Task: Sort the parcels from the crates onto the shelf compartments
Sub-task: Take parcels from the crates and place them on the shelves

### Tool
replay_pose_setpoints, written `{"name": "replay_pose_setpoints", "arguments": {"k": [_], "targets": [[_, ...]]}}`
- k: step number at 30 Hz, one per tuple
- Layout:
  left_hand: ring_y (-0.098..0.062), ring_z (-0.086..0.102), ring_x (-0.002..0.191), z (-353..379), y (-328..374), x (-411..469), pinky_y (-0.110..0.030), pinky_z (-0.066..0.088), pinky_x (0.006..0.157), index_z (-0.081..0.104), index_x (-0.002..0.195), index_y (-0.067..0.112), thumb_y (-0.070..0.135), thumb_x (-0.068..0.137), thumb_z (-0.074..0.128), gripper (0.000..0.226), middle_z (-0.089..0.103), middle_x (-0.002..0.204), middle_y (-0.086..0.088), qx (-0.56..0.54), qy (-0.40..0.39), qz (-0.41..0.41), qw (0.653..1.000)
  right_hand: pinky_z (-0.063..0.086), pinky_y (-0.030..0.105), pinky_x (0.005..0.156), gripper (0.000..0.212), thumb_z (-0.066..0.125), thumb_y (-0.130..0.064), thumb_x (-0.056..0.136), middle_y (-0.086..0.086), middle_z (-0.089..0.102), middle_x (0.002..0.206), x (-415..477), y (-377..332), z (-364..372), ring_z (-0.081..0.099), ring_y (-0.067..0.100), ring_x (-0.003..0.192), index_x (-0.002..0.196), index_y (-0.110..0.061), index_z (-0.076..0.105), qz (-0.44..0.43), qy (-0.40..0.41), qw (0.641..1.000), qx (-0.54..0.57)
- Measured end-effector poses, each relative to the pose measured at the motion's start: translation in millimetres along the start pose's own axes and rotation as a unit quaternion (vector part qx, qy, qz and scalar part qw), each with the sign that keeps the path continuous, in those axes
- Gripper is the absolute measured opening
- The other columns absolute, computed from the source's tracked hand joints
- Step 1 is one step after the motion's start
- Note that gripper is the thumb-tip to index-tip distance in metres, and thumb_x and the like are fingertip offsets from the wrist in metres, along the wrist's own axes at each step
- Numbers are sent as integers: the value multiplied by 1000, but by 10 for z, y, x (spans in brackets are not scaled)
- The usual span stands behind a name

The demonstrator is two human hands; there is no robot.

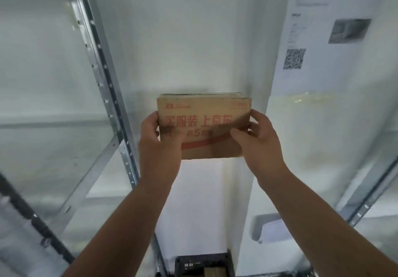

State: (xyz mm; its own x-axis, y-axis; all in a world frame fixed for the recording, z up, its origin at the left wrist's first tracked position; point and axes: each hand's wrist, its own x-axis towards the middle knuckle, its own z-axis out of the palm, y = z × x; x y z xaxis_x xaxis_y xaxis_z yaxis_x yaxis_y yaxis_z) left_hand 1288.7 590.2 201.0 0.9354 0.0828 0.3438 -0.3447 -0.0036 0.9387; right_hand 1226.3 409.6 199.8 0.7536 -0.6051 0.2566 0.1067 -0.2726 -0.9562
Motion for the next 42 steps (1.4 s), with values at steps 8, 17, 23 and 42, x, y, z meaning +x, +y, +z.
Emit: {"name": "replay_pose_setpoints", "arguments": {"k": [8,17,23,42], "targets": [[-6,71,110,-26,718,267,-36,62,93,59,136,33,5,92,70,54,72,118,18,-63,-23,65,996,46,16,76,57,74,-21,95,-17,67,124,144,-795,-199,64,-7,99,145,-38,52,-76,8,996,39],[9,71,94,-86,1074,449,-25,57,84,62,137,32,7,96,65,48,71,109,23,-114,-29,94,989,50,42,111,83,76,-49,89,-11,68,131,269,-1180,-243,64,8,123,161,-38,36,-113,20,991,74],[13,68,93,-132,1059,480,-25,49,83,68,123,36,13,101,63,32,72,103,29,-119,-58,95,987,53,46,110,84,68,-76,69,-11,72,122,333,-1202,-228,68,8,118,144,-39,61,-122,7,990,67],[-17,69,112,-167,1013,416,-47,56,105,61,104,40,60,109,34,35,70,109,9,-160,-65,-14,985,55,49,108,63,56,-77,81,-12,73,117,308,-1134,-207,68,11,108,124,-32,72,-92,49,986,133]]}}
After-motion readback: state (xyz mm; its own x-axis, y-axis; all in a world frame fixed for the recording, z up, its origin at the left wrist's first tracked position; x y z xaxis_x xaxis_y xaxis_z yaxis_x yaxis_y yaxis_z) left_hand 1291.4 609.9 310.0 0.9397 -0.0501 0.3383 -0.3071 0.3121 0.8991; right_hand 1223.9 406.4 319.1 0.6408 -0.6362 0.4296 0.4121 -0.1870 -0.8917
